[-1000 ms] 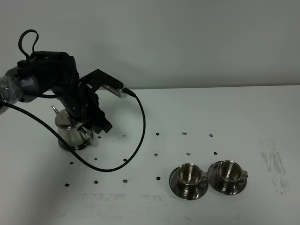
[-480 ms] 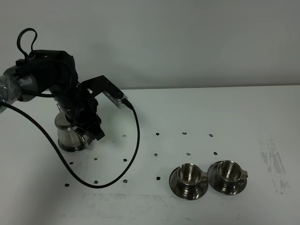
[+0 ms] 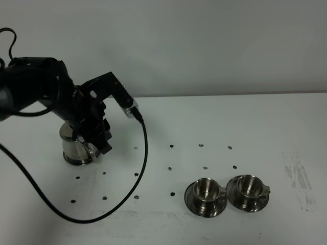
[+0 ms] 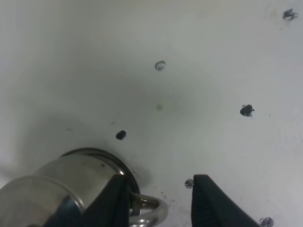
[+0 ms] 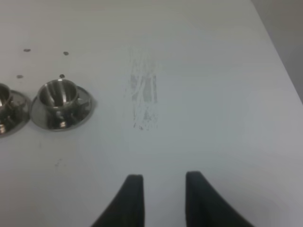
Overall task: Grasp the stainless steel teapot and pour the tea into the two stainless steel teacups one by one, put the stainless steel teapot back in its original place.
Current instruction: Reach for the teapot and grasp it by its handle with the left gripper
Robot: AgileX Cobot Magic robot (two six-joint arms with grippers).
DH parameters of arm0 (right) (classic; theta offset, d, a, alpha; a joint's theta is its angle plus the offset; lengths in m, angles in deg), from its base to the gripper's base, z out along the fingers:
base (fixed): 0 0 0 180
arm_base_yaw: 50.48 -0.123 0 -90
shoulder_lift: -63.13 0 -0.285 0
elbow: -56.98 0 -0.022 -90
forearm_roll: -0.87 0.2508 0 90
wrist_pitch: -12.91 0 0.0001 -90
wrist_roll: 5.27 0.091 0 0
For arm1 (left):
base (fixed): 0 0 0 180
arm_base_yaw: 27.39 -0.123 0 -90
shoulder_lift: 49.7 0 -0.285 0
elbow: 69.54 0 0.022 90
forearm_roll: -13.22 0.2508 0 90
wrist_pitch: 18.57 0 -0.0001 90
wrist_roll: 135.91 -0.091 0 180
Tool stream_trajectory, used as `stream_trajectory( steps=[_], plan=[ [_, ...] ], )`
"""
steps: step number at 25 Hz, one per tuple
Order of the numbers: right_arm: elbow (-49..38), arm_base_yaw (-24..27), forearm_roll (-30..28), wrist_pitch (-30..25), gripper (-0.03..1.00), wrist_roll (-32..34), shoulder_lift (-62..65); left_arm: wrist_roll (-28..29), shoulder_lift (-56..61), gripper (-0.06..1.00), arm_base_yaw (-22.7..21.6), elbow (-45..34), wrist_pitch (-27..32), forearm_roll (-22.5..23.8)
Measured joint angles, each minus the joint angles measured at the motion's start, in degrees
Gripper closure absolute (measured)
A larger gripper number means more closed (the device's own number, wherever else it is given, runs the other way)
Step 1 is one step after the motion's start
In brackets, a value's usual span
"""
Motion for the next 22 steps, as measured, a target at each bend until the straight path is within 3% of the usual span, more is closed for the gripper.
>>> stream_trajectory(
  steps=[5, 9, 22],
  plan=[
    [0.00, 0.00, 0.00, 0.00, 0.73, 0.00, 0.00, -0.74, 3.95, 0.56, 0.86, -9.03, -10.97, -0.11],
    [0.00, 0.00, 0.00, 0.00, 0.73, 0.00, 0.00, -0.74, 2.06, 0.56, 0.86, -10.48, -17.06, -0.17],
    [0.00, 0.01, 0.00, 0.00, 0.73, 0.00, 0.00, -0.68, -3.83, 0.56, 0.73, -10.55, -16.41, -0.40]
  ],
)
